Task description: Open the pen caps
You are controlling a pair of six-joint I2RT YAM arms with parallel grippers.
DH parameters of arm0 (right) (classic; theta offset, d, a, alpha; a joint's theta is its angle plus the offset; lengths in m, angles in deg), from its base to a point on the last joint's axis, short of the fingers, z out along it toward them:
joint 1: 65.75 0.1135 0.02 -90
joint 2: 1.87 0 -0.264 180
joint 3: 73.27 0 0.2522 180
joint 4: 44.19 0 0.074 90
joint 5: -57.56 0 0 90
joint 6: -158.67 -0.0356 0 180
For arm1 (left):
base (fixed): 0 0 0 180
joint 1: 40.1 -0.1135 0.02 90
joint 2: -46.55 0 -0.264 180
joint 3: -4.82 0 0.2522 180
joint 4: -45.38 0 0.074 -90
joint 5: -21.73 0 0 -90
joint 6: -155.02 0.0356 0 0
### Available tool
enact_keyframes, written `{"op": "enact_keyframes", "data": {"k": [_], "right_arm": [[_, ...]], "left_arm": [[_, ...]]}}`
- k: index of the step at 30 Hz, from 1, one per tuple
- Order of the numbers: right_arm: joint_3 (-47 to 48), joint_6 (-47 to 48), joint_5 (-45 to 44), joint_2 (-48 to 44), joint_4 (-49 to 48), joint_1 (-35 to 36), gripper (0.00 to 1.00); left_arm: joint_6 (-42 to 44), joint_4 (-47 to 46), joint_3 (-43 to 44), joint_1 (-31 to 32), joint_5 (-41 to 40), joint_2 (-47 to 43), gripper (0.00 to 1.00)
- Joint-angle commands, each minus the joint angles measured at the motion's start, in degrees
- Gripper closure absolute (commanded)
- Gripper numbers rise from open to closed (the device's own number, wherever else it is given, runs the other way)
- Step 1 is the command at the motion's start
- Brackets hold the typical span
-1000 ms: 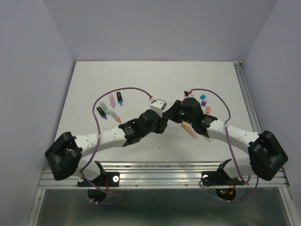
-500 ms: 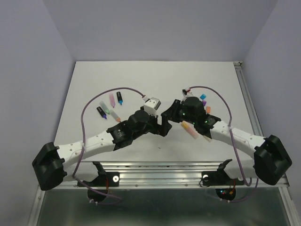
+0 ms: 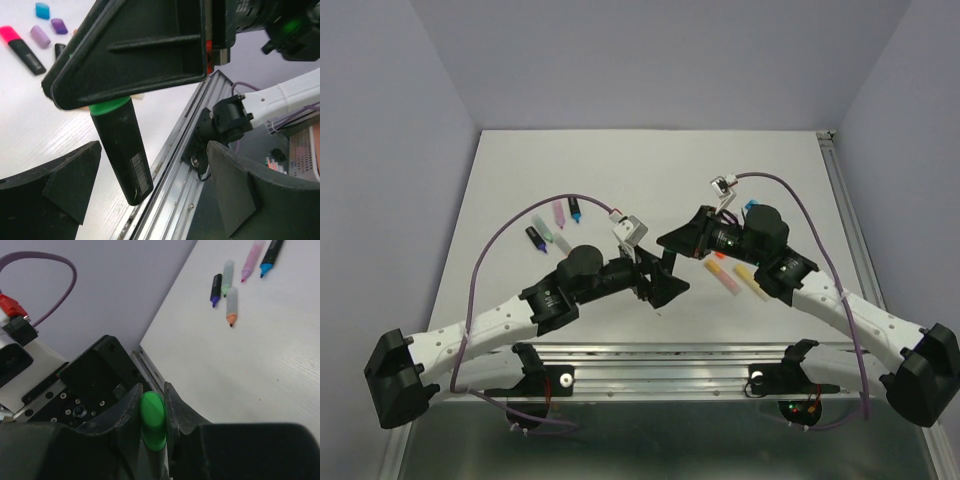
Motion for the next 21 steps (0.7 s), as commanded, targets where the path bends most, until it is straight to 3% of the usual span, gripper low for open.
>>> {"op": "enact_keyframes", "data": {"k": [1,5,7,10,11,13,14,16,18,21], "right_arm": [[-1.0,-1.5,8.7,0.0,-8.9,0.5,0.99],[-1.5,-1.4,9.1,1.5,-12.1,0.5,0.99],[-2.0,-1.7,9.0,1.5,-13.7,0.5,0.99],[-2.0,-1.1,7.9,1.4,-14.6,0.5,0.99],[-2.1,-1.0,7.7,1.4,-14.6,0.5,0.99],[-2.3,-0.8,7.3,1.5,-14.6,0.5,0.99],[-2.4,-0.5,6.9,1.4,-14.4,0.5,0.99],[-2.5,0.3,6.6,1.5,-14.2,0.5,0.99],[-2.6,0.6,6.3,1.5,-14.0,0.5,0.99],[-3.4,1.0,5.1,1.1,-14.5,0.4,0.99]], "left_arm": [[-0.9,-6.6,-0.9,0.1,4.5,-1.4,0.01],[-1.4,-8.2,-0.6,0.1,3.4,-0.1,0.01],[-1.5,-8.6,-0.4,0.1,3.5,0.7,0.06],[-1.9,-9.5,-0.2,0.1,4.2,1.0,0.29],[-2.2,-9.9,-0.3,0.1,4.7,0.9,0.42],[-2.6,-10.8,-0.4,0.1,5.1,0.5,0.59],[-3.2,-11.3,-0.6,0.1,5.5,0.5,0.74],[-3.7,-11.7,-0.9,0.1,5.7,0.0,0.91],[-4.2,-12.5,-1.4,0.1,5.9,-0.1,1.0],[-4.9,-14.1,-2.5,0.0,6.0,-1.0,1.0]]}}
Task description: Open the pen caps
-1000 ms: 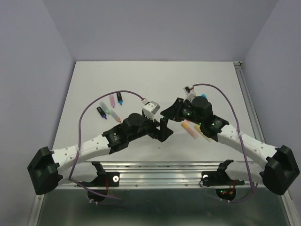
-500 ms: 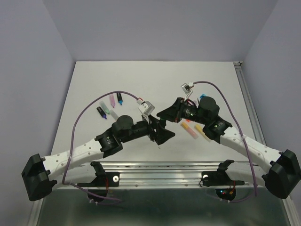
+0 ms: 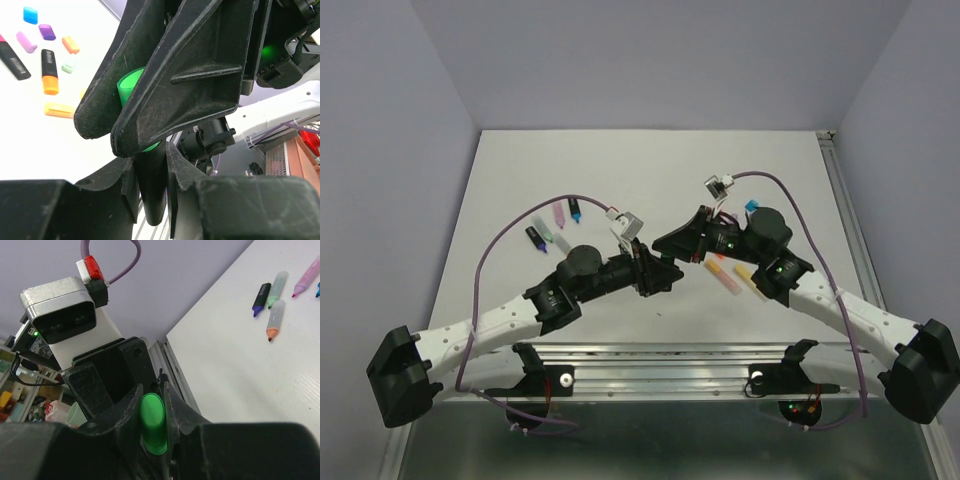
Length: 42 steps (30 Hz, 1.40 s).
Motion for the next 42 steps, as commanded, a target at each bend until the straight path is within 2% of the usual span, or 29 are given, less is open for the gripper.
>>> {"op": "enact_keyframes", "data": {"k": [1,3,7,9,13,17,19,22,25,29,31,34,35,36,37,38,39,41,42], "right_arm": [[-2.0,1.1,-4.7,-0.5,-1.4,0.4,0.99],[-2.5,3.4,-10.0,-1.6,0.0,0.4,0.99],[-1.7,8.9,-29.7,-1.7,3.8,0.4,0.99],[-1.4,10.4,-35.3,-0.5,2.8,-0.5,0.99],[2.8,11.5,-41.0,5.2,-0.8,-4.7,0.99],[6.9,13.6,-42.4,10.8,-1.8,-7.8,0.99],[8.1,15.5,-42.8,11.9,-2.1,-7.8,0.99],[8.3,18.1,-47.8,13.0,-1.2,-8.2,0.99],[9.2,18.9,-46.9,13.8,-0.5,-9.9,0.99],[7.4,18.2,-43.1,11.3,0.1,-11.0,0.99],[8.1,17.4,-43.5,11.3,5.3,-11.3,0.99],[7.4,16.6,-43.2,11.8,9.2,-13.5,0.99],[7.0,15.7,-41.8,12.1,11.4,-14.5,0.99],[6.6,14.6,-41.4,12.6,12.7,-16.4,0.99],[5.7,13.0,-40.4,13.2,15.0,-18.1,0.99],[5.2,13.0,-41.1,13.5,16.0,-18.1,0.99],[4.5,12.7,-42.0,13.8,16.6,-18.9,0.99],[3.8,13.2,-45.0,14.3,18.1,-19.3,0.99],[3.4,13.8,-46.3,15.0,18.6,-19.7,0.99]], "left_arm": [[1.1,-7.3,-1.4,1.2,4.3,-2.6,1.0],[0.2,-8.7,-2.6,1.2,4.9,-3.8,1.0],[-1.6,-9.6,-4.7,1.2,5.9,-6.4,1.0],[-2.1,-11.3,-6.0,1.2,7.2,-6.9,1.0],[-5.7,-15.7,-9.9,1.3,9.3,-7.8,1.0],[-7.6,-16.8,-11.2,1.3,10.0,-8.3,1.0],[-7.9,-17.5,-12.0,1.3,9.9,-9.0,1.0],[-9.6,-18.2,-12.2,1.3,10.5,-9.5,1.0],[-8.9,-16.6,-11.6,1.3,7.9,-8.8,1.0],[-6.9,-10.4,-8.8,1.2,4.0,-6.9,1.0],[-6.4,-7.1,-7.5,1.1,-0.5,-6.3,1.0],[-6.8,3.5,-3.2,0.4,-7.4,-4.8,1.0],[-7.5,6.7,-1.9,-0.6,-12.6,-4.2,1.0],[-7.7,14.2,1.4,-1.3,-16.0,-3.3,1.0],[-8.0,21.0,4.9,-3.6,-19.5,-1.1,1.0],[-8.0,21.1,6.5,-4.9,-21.0,0.3,1.0],[-7.9,26.1,7.7,-6.7,-21.6,2.9,1.0],[-7.9,30.2,9.6,-10.0,-22.4,5.8,1.0],[-7.8,33.0,11.0,-14.0,-22.2,7.3,1.0]]}}
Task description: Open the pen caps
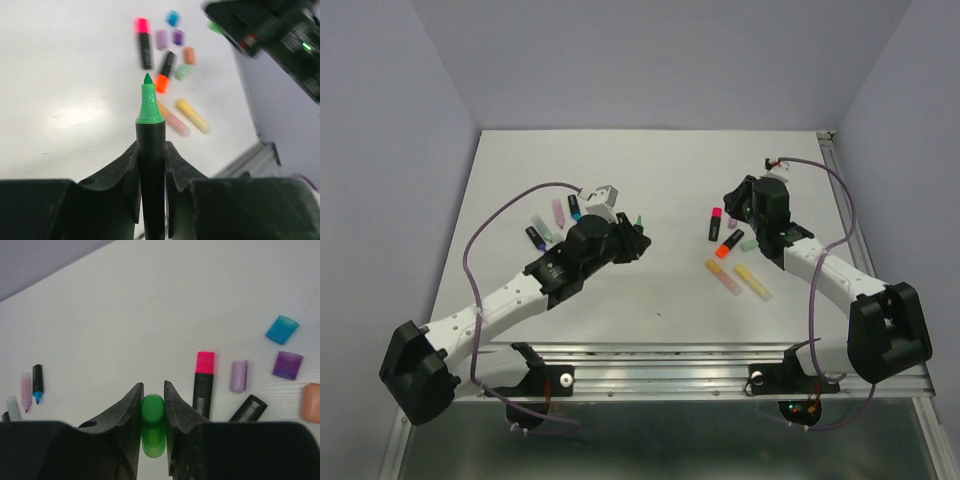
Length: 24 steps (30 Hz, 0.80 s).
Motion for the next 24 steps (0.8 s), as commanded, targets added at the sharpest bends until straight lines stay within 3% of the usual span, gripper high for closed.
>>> {"op": "enact_keyframes", "data": {"k": [1,6,14,24], "right_arm": [[-1.3,-0.3,-4.9,2.0,5.2,-1.5,0.99],[0.8,0.9,-13.5,5.0,8.9,-2.0,0.93],[5.7,3.9,-16.5,14.6,10.5,-3.2,0.92],[7.9,5.2,-16.5,19.6,8.6,-5.3,0.77]], "left_arm": [[0.6,16.3,5.1,-8.7,-6.5,6.9,1.0],[0.6,23.7,10.1,-14.3,-13.8,15.0,1.0],[4.3,24.4,13.9,-22.1,-12.7,24.0,1.0],[6.1,24.2,16.7,-24.1,-9.8,31.4,1.0]]}}
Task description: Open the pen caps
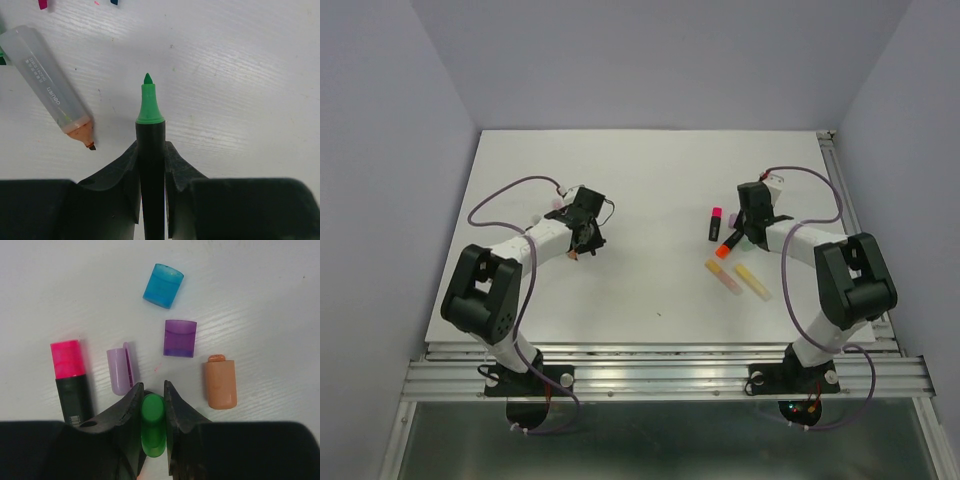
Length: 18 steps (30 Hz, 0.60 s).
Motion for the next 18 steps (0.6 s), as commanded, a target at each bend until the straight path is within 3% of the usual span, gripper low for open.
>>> {"op": "enact_keyframes", "data": {"k": [1,6,12,18], "right_arm": [[4.4,1.5,-2.1,1.0,-1.9,-0.7,0.75],[5.5,1.0,-2.3,2.4,-0.6,-1.0,0.73],[5.4,0.8,-2.9,1.5,0.1,-1.1,0.52],[4.7,0.6,-2.5,-4.3,4.0,-1.2,0.41]], "left_arm": [[1.5,0.4,2.5,-0.1,0.2,0.3,0.99],[2.0,0.8,3.3,-0.2,0.2,2.1,0.94],[2.0,0.8,3.1,-0.2,0.0,2.1,0.94],[2.3,2.3,3.8,-0.4,-2.0,2.3,0.94]]}}
